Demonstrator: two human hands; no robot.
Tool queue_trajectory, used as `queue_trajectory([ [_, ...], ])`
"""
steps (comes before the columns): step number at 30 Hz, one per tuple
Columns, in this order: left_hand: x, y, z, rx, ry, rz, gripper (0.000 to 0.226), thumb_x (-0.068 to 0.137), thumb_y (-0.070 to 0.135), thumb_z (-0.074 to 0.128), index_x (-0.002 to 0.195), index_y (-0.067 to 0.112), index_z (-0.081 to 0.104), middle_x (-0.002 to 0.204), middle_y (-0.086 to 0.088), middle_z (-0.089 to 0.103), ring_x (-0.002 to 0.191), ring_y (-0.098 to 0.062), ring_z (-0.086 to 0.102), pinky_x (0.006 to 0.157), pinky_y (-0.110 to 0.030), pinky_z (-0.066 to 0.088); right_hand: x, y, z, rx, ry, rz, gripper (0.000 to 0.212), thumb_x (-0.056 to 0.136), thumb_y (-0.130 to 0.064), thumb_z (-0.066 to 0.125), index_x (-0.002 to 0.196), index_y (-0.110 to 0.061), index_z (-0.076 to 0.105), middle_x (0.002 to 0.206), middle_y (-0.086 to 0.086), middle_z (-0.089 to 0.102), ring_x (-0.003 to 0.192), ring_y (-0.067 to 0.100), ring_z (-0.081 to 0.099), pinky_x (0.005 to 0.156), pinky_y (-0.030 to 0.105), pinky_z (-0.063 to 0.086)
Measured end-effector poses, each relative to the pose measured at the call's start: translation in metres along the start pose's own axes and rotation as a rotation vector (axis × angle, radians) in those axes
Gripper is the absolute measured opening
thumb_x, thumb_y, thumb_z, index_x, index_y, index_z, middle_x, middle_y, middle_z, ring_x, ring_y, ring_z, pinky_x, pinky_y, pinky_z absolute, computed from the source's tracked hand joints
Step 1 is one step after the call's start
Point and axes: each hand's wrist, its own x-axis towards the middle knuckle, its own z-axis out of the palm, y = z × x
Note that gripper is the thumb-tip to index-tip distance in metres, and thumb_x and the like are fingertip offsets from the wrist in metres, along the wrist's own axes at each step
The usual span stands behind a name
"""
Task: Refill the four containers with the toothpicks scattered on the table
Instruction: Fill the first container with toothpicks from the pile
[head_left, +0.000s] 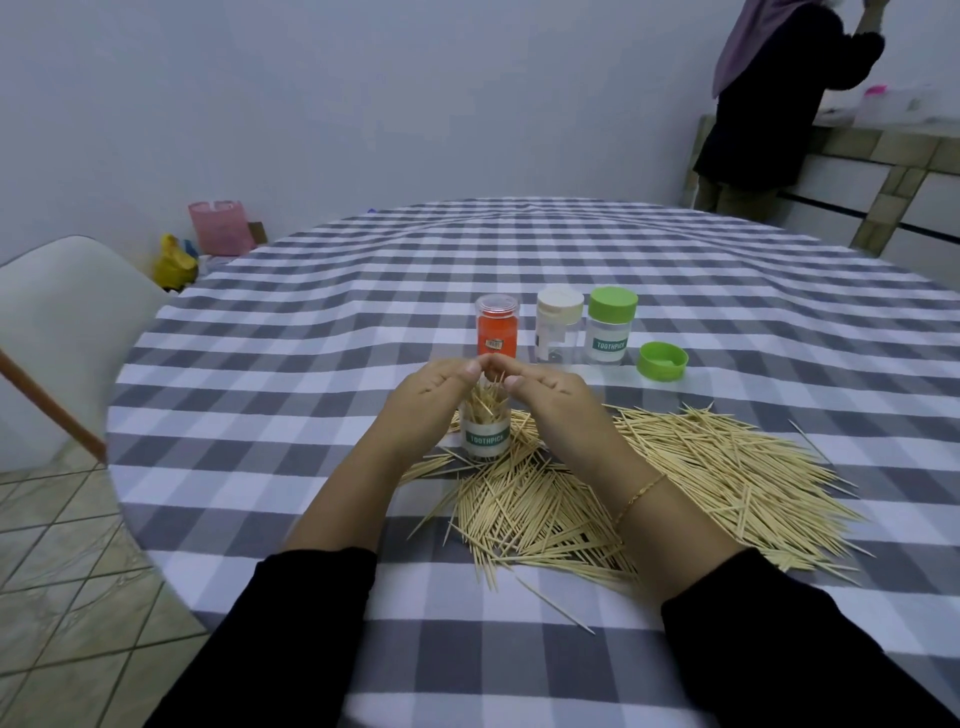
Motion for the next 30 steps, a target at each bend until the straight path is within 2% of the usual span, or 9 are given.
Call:
queue_trajectory([
  [5,-0.001,0.011,0.001,-0.04,-0.062,-0.147,0.047,0.091,0.055,0.044,0.133,0.034,0.051,0.134,0.007,0.052,0.124,-0.017,0.043,0.102,-0.035,0.037,-0.004,-0.004,-0.006,-0.069,-0.05,-0.009,0.052,0.091,0.0,0.044,0.135,-0.026,0.051,0.123,-0.015,0.052,0.11,-0.005,0.048,0.074,-0.003,0.039],
  [7,-0.002,0.008,0.0,-0.12,-0.164,-0.178,0.061,0.085,0.023,0.059,0.142,0.03,0.04,0.125,0.002,0.058,0.121,-0.023,0.052,0.092,-0.032,0.047,-0.007,-0.005,-0.008,-0.169,-0.123,-0.028,0.061,0.087,-0.001,0.052,0.136,-0.036,0.045,0.122,-0.019,0.045,0.106,-0.011,0.045,0.076,0.001,0.041],
  [9,-0.004,-0.003,-0.002,-0.17,-0.251,-0.171,0.078,0.073,0.012,0.058,0.144,0.034,0.034,0.12,-0.003,0.062,0.108,-0.023,0.062,0.089,-0.038,0.054,-0.005,0.0,-0.006,-0.289,-0.155,-0.061,0.061,0.085,-0.011,0.062,0.136,-0.041,0.044,0.137,-0.014,0.04,0.123,-0.001,0.039,0.1,0.017,0.037],
  [13,-0.006,-0.011,-0.002,-0.049,-0.231,-0.129,0.082,0.07,0.016,0.065,0.143,0.039,0.035,0.126,0.016,0.055,0.107,-0.007,0.064,0.094,-0.034,0.054,0.001,0.008,0.001,-0.265,-0.072,-0.058,0.038,0.088,-0.029,0.064,0.124,-0.037,0.059,0.142,-0.009,0.039,0.133,0.012,0.033,0.111,0.039,0.031],
  [16,-0.007,-0.011,0.002,-0.028,-0.195,-0.107,0.078,0.076,0.016,0.078,0.142,0.037,0.041,0.122,0.018,0.06,0.108,-0.005,0.063,0.091,-0.025,0.053,0.006,0.007,0.006,-0.22,0.018,-0.087,0.024,0.091,-0.026,0.061,0.114,-0.025,0.069,0.128,-0.008,0.05,0.122,0.01,0.045,0.105,0.039,0.04],
  [19,-0.007,-0.013,0.004,0.031,-0.121,-0.074,0.057,0.067,0.044,0.078,0.121,0.047,0.058,0.107,0.017,0.07,0.102,-0.005,0.067,0.095,-0.036,0.053,0.012,0.006,0.014,-0.242,0.13,-0.106,0.019,0.093,-0.019,0.057,0.106,-0.017,0.071,0.101,-0.014,0.057,0.098,0.005,0.055,0.093,0.032,0.047],
  [22,-0.007,-0.015,0.005,0.037,-0.104,-0.08,0.057,0.059,0.052,0.074,0.115,0.051,0.06,0.104,0.018,0.071,0.099,-0.006,0.068,0.096,-0.043,0.052,0.014,0.009,0.022,-0.198,0.185,-0.082,0.028,0.095,-0.019,0.052,0.121,-0.024,0.062,0.11,-0.008,0.06,0.102,0.01,0.059,0.092,0.035,0.051],
  [27,-0.004,-0.02,0.006,0.133,-0.052,-0.087,0.045,0.057,0.049,0.063,0.1,0.059,0.058,0.095,0.022,0.07,0.103,-0.015,0.065,0.101,-0.052,0.044,0.009,0.017,0.027,-0.554,0.073,-0.233,0.043,0.1,-0.036,0.036,0.14,-0.023,0.045,0.145,-0.007,0.045,0.136,0.01,0.033,0.112,0.042,0.023],
  [30,-0.003,-0.023,0.006,0.144,-0.045,-0.077,0.049,0.057,0.048,0.061,0.104,0.062,0.055,0.101,0.021,0.07,0.107,-0.017,0.063,0.102,-0.054,0.042,0.009,0.018,0.026,-0.81,-0.026,-0.218,0.047,0.102,-0.042,0.028,0.146,-0.029,0.032,0.154,-0.015,0.027,0.144,0.008,0.012,0.107,0.036,0.011],
])
